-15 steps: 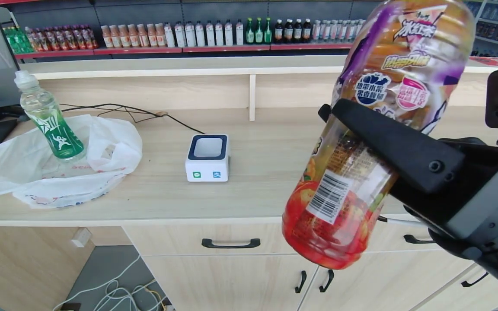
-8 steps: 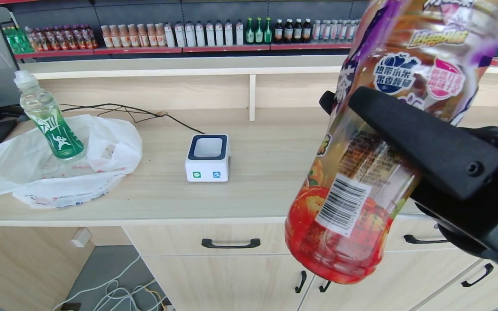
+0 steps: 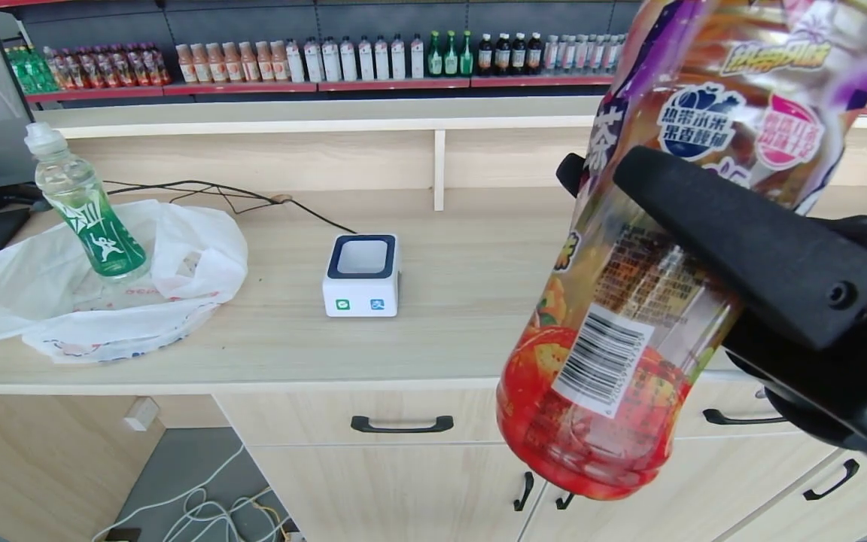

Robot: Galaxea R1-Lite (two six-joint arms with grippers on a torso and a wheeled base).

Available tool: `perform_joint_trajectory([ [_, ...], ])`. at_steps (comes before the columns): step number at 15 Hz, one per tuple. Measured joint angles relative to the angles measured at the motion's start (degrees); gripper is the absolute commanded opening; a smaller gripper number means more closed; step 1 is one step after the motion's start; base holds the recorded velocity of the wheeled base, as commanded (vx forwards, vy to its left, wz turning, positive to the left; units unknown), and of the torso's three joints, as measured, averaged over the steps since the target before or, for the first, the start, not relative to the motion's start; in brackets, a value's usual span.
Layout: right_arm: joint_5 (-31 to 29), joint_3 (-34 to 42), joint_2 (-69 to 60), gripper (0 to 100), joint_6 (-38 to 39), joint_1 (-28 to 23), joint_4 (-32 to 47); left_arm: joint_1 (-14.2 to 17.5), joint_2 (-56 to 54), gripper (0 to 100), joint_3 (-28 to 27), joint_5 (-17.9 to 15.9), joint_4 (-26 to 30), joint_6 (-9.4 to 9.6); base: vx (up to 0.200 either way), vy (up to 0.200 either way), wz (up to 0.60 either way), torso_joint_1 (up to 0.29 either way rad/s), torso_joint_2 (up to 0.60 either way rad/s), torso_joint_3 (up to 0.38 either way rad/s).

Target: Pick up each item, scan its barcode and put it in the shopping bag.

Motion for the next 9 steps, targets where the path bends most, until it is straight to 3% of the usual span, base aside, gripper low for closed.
perform_joint_trajectory([
  [9, 1.2, -0.1, 0.0, 0, -0.5, 0.0, 0.0, 0.0, 0.0, 100, 0.0, 0.0, 0.0, 0.0, 0.0, 0.0, 0.0, 0.0, 0.0, 0.0],
])
